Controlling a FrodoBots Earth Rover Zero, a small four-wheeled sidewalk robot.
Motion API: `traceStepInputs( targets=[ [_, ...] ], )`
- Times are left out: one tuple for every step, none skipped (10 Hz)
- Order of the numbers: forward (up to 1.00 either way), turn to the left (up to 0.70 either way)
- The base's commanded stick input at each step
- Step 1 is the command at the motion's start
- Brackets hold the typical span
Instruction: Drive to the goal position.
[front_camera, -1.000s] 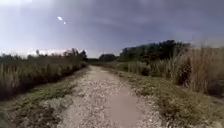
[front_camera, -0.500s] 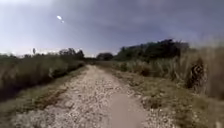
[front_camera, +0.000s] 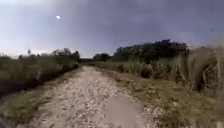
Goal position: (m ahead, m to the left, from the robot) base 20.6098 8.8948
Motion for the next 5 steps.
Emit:
traceStepInputs(
  targets=[
    [0.85,0.34],
    [0.85,0.34],
    [0.85,0.18],
    [0.85,0.0],
    [0.85,0.0]
  ],
)
